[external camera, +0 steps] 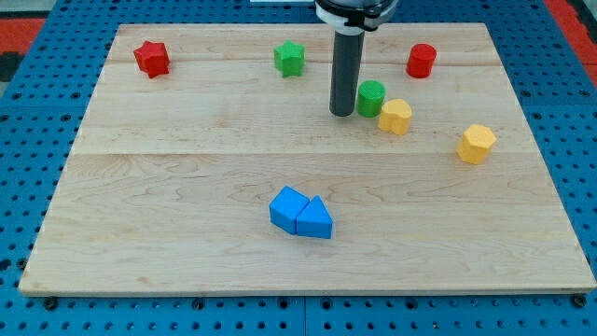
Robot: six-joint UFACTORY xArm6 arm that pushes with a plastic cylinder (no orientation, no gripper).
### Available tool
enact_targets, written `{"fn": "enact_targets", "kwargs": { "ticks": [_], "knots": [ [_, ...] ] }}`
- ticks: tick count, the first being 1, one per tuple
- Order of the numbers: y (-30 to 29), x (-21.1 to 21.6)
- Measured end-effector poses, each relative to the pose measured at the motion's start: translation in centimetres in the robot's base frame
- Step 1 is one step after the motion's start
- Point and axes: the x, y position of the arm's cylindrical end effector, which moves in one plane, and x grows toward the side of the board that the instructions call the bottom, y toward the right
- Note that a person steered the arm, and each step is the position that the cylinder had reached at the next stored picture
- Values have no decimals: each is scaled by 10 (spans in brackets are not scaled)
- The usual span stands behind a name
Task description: Move the yellow heart above the yellow hexagon
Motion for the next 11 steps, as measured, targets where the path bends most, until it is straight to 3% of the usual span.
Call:
{"fn": "enact_targets", "kwargs": {
  "ticks": [3,8,10,11],
  "knots": [
    [-2,-8],
    [122,22],
    [110,-4],
    [34,-33]
  ]
}}
